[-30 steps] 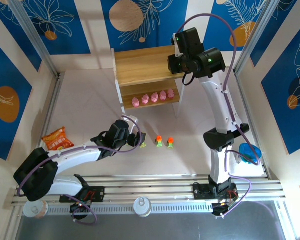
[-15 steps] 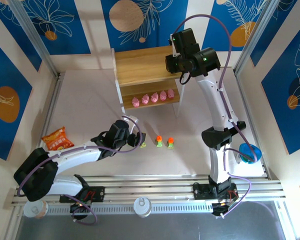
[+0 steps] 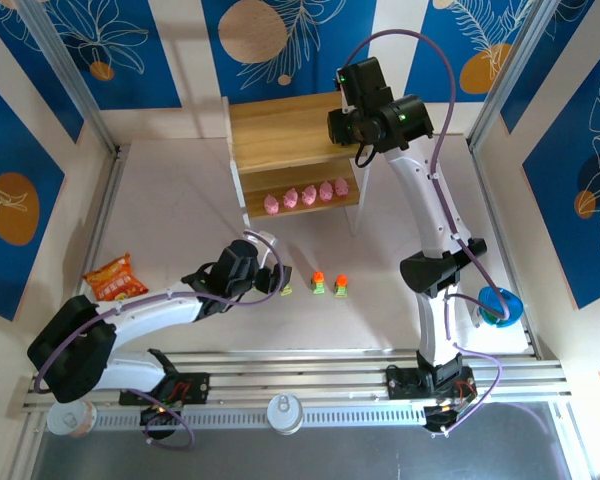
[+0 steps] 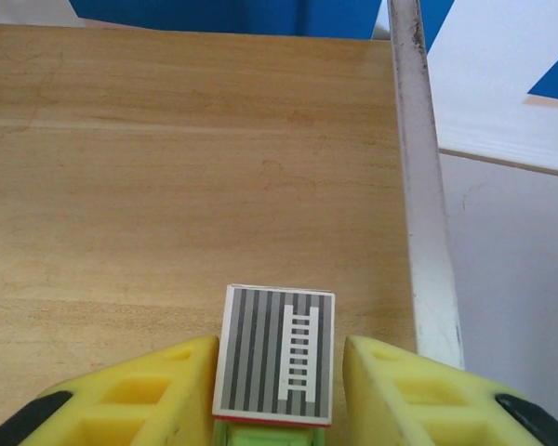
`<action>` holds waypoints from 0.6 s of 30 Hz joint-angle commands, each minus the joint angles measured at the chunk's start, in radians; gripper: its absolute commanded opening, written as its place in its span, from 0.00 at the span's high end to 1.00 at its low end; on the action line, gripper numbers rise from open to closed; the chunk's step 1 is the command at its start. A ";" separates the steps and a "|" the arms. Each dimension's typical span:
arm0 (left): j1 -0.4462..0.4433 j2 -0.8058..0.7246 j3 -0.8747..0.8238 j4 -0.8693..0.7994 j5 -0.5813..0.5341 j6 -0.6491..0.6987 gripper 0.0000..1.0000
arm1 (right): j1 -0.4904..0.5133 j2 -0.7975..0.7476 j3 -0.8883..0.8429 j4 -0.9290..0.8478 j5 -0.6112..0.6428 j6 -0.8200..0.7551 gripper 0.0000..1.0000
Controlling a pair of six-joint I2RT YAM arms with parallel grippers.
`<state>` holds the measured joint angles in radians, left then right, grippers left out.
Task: Place and organize the plastic toys onto the shelf
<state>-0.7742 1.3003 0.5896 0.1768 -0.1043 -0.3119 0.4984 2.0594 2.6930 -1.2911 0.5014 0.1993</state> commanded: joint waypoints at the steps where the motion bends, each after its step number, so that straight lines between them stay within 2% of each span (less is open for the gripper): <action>1: 0.008 0.005 0.021 0.010 0.017 0.009 0.22 | 0.012 -0.024 0.030 0.032 0.035 -0.030 0.59; 10: 0.007 0.005 0.018 0.019 0.024 0.010 0.22 | 0.018 -0.080 0.011 0.050 0.062 -0.037 0.53; 16: 0.007 -0.020 0.002 0.065 0.087 0.027 0.22 | 0.055 -0.153 -0.026 0.073 0.100 -0.040 0.52; 18: 0.006 -0.034 -0.002 0.063 0.077 0.035 0.22 | 0.072 -0.183 -0.051 0.073 0.116 -0.036 0.52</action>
<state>-0.7742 1.2964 0.5896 0.2035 -0.0586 -0.3038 0.5495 1.9419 2.6598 -1.2388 0.5785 0.1764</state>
